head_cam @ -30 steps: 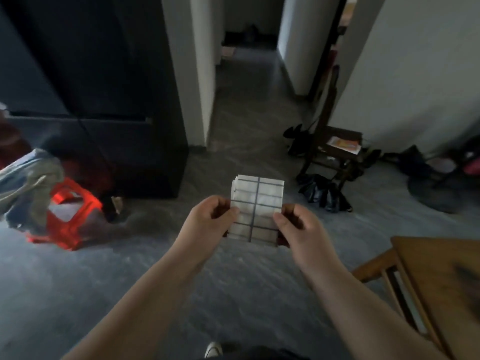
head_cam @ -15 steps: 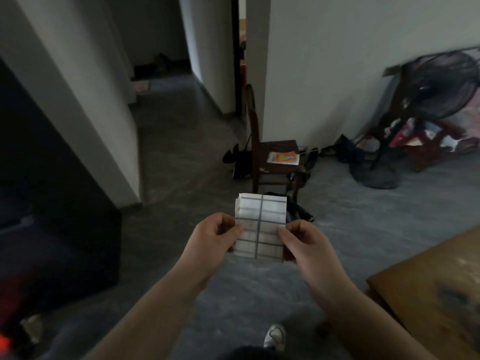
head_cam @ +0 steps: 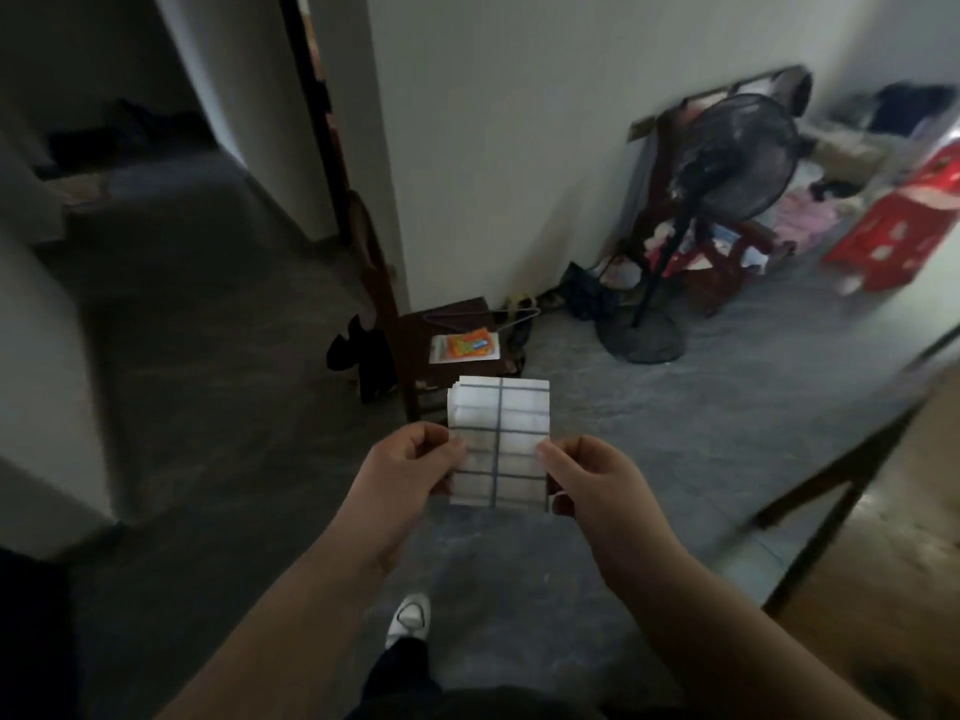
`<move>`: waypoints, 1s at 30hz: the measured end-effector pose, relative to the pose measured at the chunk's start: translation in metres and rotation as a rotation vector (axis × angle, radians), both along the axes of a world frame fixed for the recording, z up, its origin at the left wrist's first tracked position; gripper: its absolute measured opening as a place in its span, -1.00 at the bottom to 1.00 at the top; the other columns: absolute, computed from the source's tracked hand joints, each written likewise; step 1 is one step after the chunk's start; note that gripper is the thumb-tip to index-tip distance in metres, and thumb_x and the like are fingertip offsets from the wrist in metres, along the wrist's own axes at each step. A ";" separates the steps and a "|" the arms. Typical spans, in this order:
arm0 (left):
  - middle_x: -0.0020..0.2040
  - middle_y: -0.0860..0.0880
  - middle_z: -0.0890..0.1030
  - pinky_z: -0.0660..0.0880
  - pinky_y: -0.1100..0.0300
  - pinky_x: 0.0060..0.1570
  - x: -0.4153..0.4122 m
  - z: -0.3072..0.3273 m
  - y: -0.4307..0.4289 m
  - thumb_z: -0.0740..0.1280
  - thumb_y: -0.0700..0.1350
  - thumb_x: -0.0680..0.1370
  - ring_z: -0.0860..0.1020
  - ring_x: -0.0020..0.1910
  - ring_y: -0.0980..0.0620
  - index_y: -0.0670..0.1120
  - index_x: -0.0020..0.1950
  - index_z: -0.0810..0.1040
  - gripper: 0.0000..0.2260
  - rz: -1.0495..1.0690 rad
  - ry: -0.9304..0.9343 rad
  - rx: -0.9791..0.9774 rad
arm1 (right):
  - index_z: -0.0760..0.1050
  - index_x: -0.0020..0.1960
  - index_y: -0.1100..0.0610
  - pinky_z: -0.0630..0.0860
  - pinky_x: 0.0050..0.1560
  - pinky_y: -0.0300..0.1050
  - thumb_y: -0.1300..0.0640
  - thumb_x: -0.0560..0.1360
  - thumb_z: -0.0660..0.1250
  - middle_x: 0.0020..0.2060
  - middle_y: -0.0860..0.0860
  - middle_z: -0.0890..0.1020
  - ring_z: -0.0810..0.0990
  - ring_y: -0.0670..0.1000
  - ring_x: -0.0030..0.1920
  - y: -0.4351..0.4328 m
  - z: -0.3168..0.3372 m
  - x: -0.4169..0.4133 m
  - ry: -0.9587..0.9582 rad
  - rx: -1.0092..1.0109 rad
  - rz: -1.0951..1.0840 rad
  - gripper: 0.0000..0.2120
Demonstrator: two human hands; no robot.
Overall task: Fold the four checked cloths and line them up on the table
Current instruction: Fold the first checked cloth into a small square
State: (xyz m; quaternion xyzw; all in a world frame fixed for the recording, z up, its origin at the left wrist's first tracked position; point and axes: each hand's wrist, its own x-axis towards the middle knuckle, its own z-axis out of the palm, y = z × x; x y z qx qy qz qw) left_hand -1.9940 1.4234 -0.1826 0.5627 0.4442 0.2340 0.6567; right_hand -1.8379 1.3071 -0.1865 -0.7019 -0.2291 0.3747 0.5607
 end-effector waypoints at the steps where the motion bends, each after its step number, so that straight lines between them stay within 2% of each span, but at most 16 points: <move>1: -0.09 -0.16 0.72 0.61 0.07 -0.05 0.013 -0.006 0.019 0.40 -0.17 0.59 0.66 -0.12 -0.07 -0.17 0.04 0.65 -0.90 -0.020 -0.005 -0.008 | 0.59 -0.12 0.25 0.53 -0.21 -0.10 0.08 0.57 0.40 -0.35 0.02 0.61 0.55 -0.02 -0.32 0.013 -0.002 0.009 -0.005 0.006 -0.029 -0.77; 5: -0.13 -0.07 0.73 0.58 -0.08 0.08 0.066 -0.022 0.103 0.44 -0.15 0.56 0.65 -0.08 -0.09 -0.05 -0.09 0.69 -0.95 -0.143 0.002 -0.026 | 0.59 -0.09 0.27 0.53 -0.29 -0.21 0.10 0.58 0.40 -0.33 0.02 0.63 0.56 -0.07 -0.33 0.070 -0.009 0.043 -0.026 0.002 -0.185 -0.78; 7: -0.14 -0.07 0.73 0.57 -0.10 0.10 0.092 -0.021 0.141 0.44 -0.16 0.56 0.65 -0.09 -0.08 -0.11 -0.05 0.67 -0.96 -0.229 -0.005 -0.034 | 0.60 -0.09 0.24 0.54 -0.26 -0.19 0.09 0.58 0.40 -0.31 0.00 0.65 0.57 -0.07 -0.31 0.099 -0.010 0.059 -0.030 -0.010 -0.266 -0.80; 12: -0.11 -0.22 0.69 0.55 -0.19 0.13 0.166 -0.014 0.205 0.48 -0.14 0.53 0.60 -0.09 -0.21 -0.18 -0.07 0.64 -0.90 -0.432 -0.012 -0.062 | 0.61 -0.10 0.18 0.56 -0.22 -0.16 0.07 0.57 0.41 -0.26 0.05 0.69 0.60 -0.07 -0.28 0.139 -0.005 0.092 -0.049 -0.043 -0.483 -0.82; 14: -0.05 -0.30 0.68 0.55 -0.24 0.13 0.201 -0.011 0.210 0.50 -0.08 0.49 0.61 -0.10 -0.28 -0.23 -0.02 0.64 -0.78 -0.552 -0.019 -0.086 | 0.62 -0.10 0.17 0.57 -0.23 -0.20 0.05 0.57 0.41 -0.23 0.10 0.69 0.60 -0.07 -0.27 0.137 -0.002 0.106 -0.078 -0.079 -0.584 -0.81; 16: -0.09 -0.29 0.67 0.55 -0.16 0.04 0.236 -0.010 0.204 0.51 -0.03 0.44 0.59 -0.15 -0.27 -0.28 0.00 0.63 -0.67 -0.669 -0.029 -0.100 | 0.62 -0.11 0.16 0.56 -0.26 -0.24 0.05 0.57 0.41 -0.24 0.10 0.68 0.61 -0.10 -0.28 0.125 0.002 0.118 -0.094 -0.091 -0.683 -0.82; 18: -0.19 -0.19 0.67 0.56 0.06 -0.12 0.272 -0.013 0.190 0.49 -0.10 0.49 0.57 -0.20 -0.16 -0.25 -0.08 0.63 -0.79 -0.758 -0.033 -0.089 | 0.62 -0.10 0.14 0.55 -0.26 -0.26 0.05 0.57 0.41 -0.26 0.06 0.68 0.61 -0.11 -0.28 0.108 0.006 0.131 -0.110 -0.098 -0.773 -0.84; 20: -0.23 -0.13 0.68 0.56 0.19 -0.24 0.306 -0.015 0.168 0.44 -0.18 0.55 0.60 -0.22 -0.08 -0.22 -0.12 0.64 -0.89 -0.873 -0.032 -0.069 | 0.63 -0.11 0.14 0.53 -0.27 -0.28 0.06 0.57 0.41 -0.28 0.01 0.67 0.59 -0.14 -0.30 0.085 0.007 0.143 -0.119 -0.106 -0.867 -0.84; 26: -0.19 -0.11 0.71 0.60 0.08 -0.13 0.404 -0.016 0.076 0.45 -0.14 0.56 0.64 -0.20 -0.04 -0.23 -0.08 0.65 -0.85 -1.189 -0.022 0.034 | 0.63 -0.10 0.12 0.52 -0.29 -0.30 0.01 0.57 0.40 -0.26 -0.01 0.67 0.60 -0.14 -0.29 -0.003 -0.003 0.182 -0.117 -0.123 -1.121 -0.82; 30: -0.22 -0.08 0.70 0.57 0.00 -0.05 0.462 -0.020 0.009 0.46 -0.12 0.55 0.63 -0.18 -0.04 -0.17 -0.14 0.66 -0.87 -1.362 0.028 0.102 | 0.64 -0.10 0.08 0.66 -0.11 0.05 -0.05 0.55 0.42 -0.20 0.05 0.70 0.68 0.08 -0.14 -0.064 -0.016 0.214 -0.026 -0.115 -1.265 -0.80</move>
